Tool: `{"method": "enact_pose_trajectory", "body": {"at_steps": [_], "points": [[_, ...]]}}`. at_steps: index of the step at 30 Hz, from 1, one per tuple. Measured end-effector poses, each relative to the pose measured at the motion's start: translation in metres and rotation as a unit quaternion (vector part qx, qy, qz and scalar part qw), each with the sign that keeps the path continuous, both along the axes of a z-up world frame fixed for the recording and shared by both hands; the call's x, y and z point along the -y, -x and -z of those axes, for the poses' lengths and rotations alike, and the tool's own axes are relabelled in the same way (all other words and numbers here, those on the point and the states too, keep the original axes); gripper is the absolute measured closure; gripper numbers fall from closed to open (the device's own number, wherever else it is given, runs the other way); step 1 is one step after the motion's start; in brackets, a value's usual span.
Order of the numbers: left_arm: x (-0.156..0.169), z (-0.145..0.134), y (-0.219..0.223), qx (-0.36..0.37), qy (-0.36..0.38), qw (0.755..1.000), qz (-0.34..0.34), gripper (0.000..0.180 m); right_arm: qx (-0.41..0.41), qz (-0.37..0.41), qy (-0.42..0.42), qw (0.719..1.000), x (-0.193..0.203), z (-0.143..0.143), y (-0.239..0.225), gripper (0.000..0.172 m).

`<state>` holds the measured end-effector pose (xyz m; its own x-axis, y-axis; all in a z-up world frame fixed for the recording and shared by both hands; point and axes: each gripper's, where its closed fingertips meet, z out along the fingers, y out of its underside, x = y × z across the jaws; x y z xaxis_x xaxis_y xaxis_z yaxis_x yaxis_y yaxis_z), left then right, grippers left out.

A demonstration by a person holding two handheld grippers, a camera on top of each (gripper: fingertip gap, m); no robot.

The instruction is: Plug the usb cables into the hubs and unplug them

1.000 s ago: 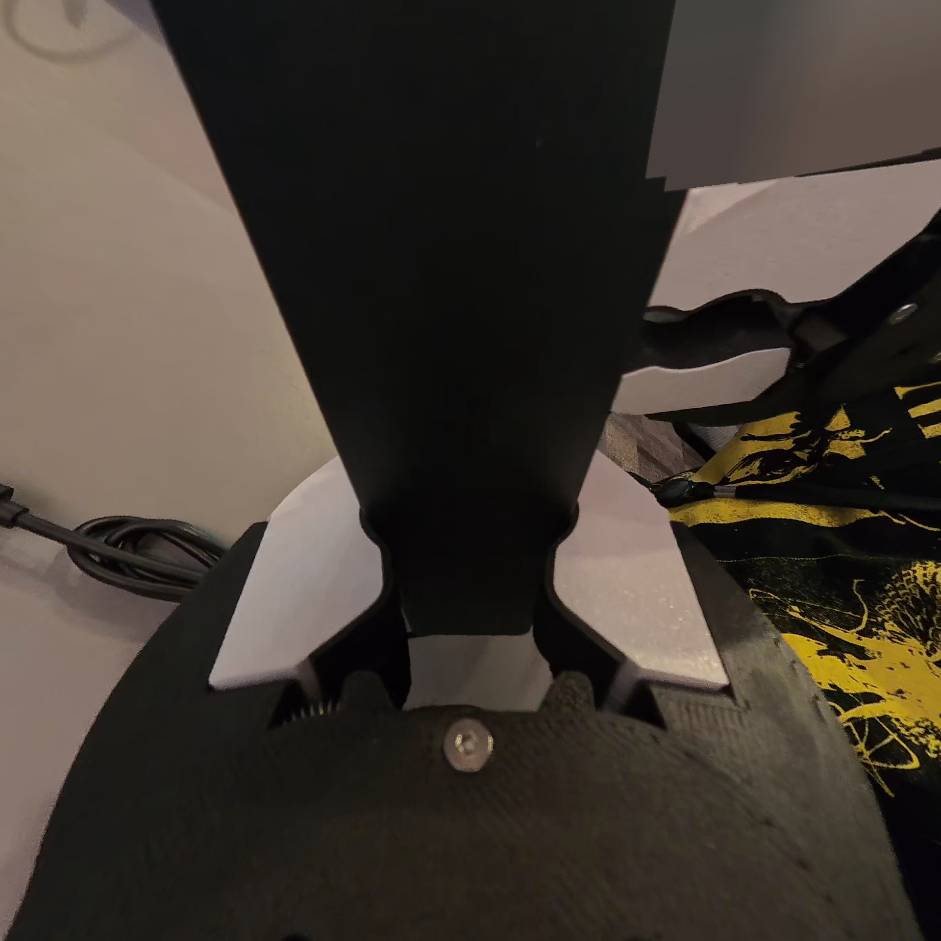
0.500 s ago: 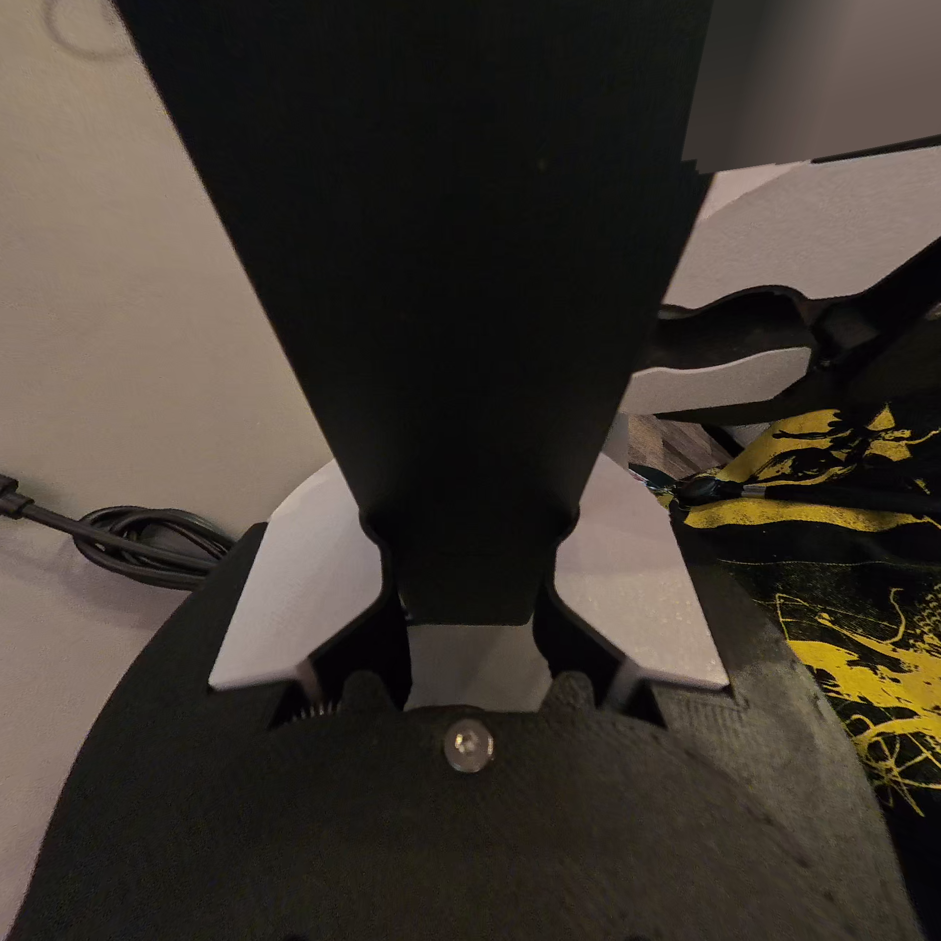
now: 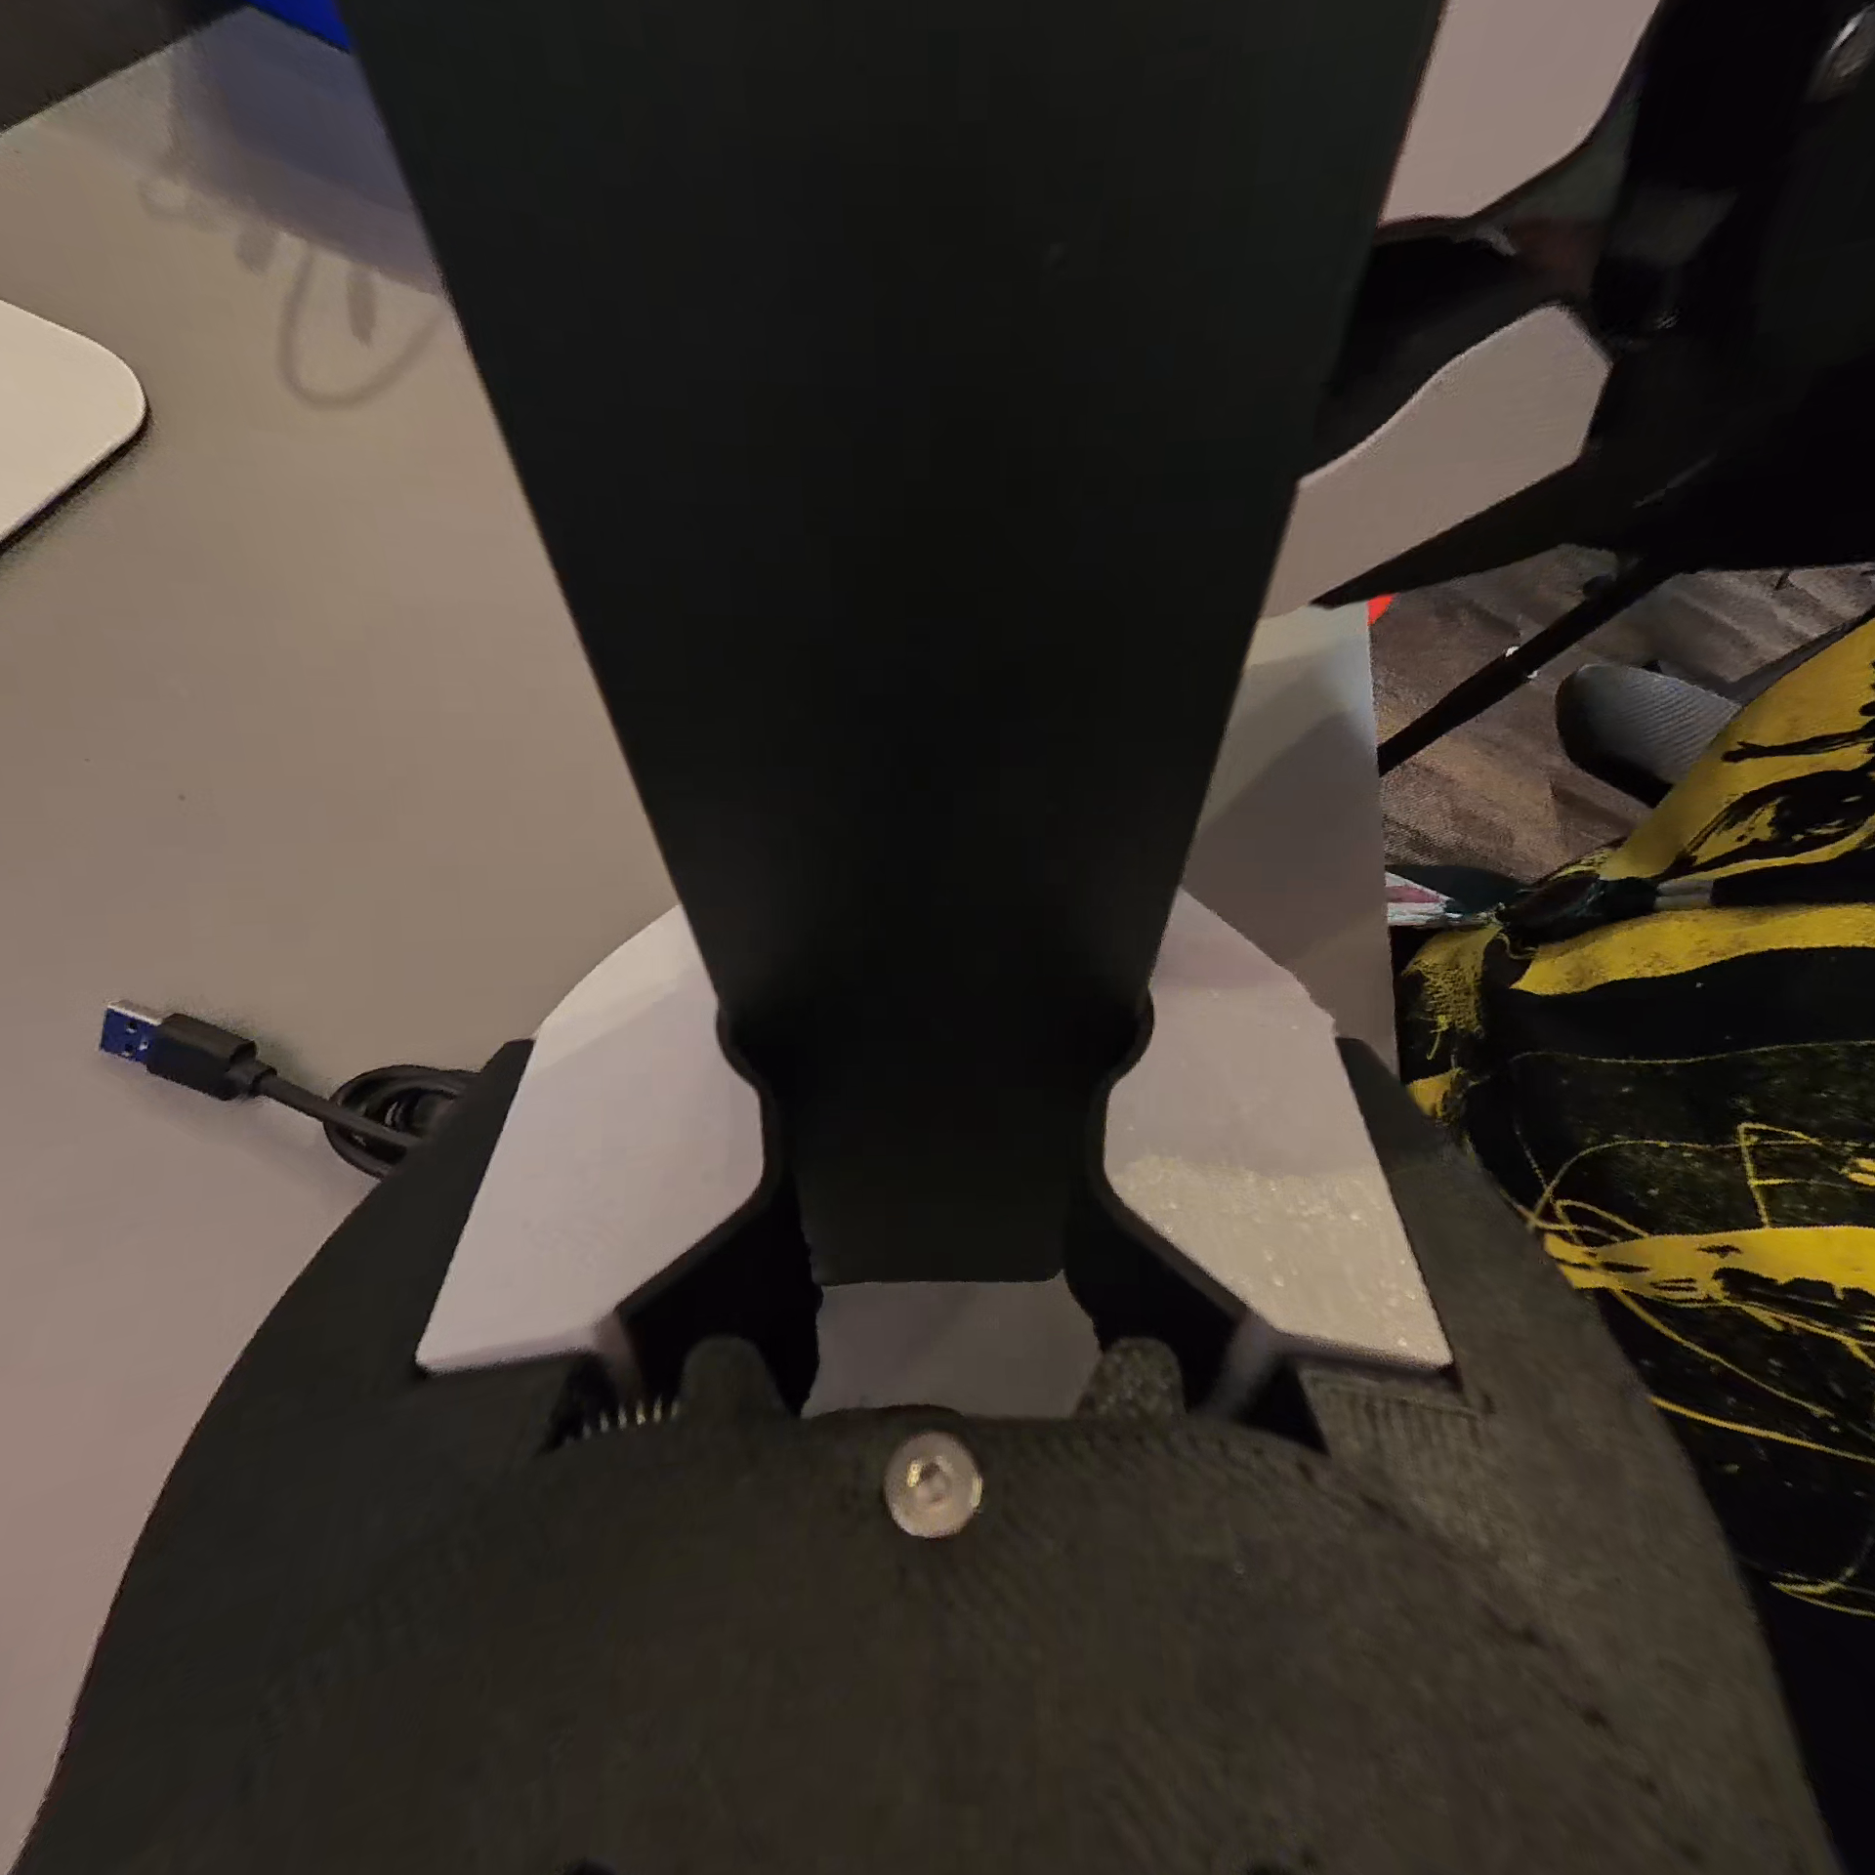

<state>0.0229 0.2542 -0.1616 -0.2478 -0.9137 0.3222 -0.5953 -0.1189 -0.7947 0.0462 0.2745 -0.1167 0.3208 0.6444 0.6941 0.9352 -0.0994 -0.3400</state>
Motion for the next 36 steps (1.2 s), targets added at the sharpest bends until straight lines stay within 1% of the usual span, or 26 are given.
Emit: {"method": "enact_pose_trajectory", "body": {"at_steps": [5,7,9,12,14,16,18,22,23,25,26,28,32,34,36], "points": [[-0.013,-0.001,-0.002,0.028,-0.082,0.996,-0.019,0.116,-0.093,0.023,0.05,0.994,0.008,0.001,-0.019,0.165],[-0.018,-0.003,-0.003,0.047,-0.125,0.991,-0.023,0.117,-0.159,0.024,0.088,0.983,0.015,0.001,-0.025,0.165],[-0.023,-0.006,-0.004,0.06,-0.17,0.983,-0.03,0.117,-0.236,0.012,0.138,0.962,0.025,-0.001,-0.027,0.166],[-0.023,-0.012,-0.007,0.087,-0.249,0.964,-0.017,0.117,-0.335,-0.027,0.23,0.913,0.043,-0.006,-0.022,0.164],[-0.018,-0.021,-0.014,0.113,-0.298,0.948,0.003,0.117,-0.386,-0.057,0.28,0.877,0.052,-0.013,-0.014,0.164],[-0.009,-0.027,-0.019,0.13,-0.349,0.928,0.029,0.117,-0.411,-0.077,0.318,0.851,0.058,-0.017,-0.006,0.164],[-0.005,-0.028,-0.023,0.139,-0.397,0.906,0.047,0.116,-0.408,-0.093,0.36,0.834,0.065,-0.017,0.0,0.164],[0.001,-0.027,-0.026,0.15,-0.428,0.889,0.061,0.117,-0.392,-0.11,0.427,0.807,0.076,-0.012,0.006,0.164],[0.002,-0.026,-0.026,0.149,-0.444,0.881,0.067,0.116,-0.393,-0.114,0.441,0.799,0.078,-0.011,0.008,0.164],[0.004,-0.027,-0.028,0.153,-0.481,0.86,0.077,0.116,-0.397,-0.122,0.462,0.783,0.081,-0.011,0.012,0.164],[0.006,-0.028,-0.029,0.158,-0.502,0.846,0.081,0.117,-0.396,-0.126,0.468,0.78,0.082,-0.011,0.014,0.164],[0.008,-0.03,-0.031,0.168,-0.542,0.819,0.091,0.117,-0.389,-0.135,0.473,0.779,0.084,-0.013,0.018,0.165],[0.011,-0.038,-0.034,0.19,-0.591,0.778,0.094,0.117,-0.351,-0.139,0.469,0.798,0.09,-0.013,0.019,0.165],[0.013,-0.045,-0.035,0.2,-0.607,0.763,0.092,0.117,-0.331,-0.143,0.462,0.81,0.092,-0.014,0.019,0.165],[0.014,-0.049,-0.036,0.204,-0.614,0.757,0.094,0.117,-0.307,-0.146,0.455,0.823,0.094,-0.014,0.019,0.164]]}}
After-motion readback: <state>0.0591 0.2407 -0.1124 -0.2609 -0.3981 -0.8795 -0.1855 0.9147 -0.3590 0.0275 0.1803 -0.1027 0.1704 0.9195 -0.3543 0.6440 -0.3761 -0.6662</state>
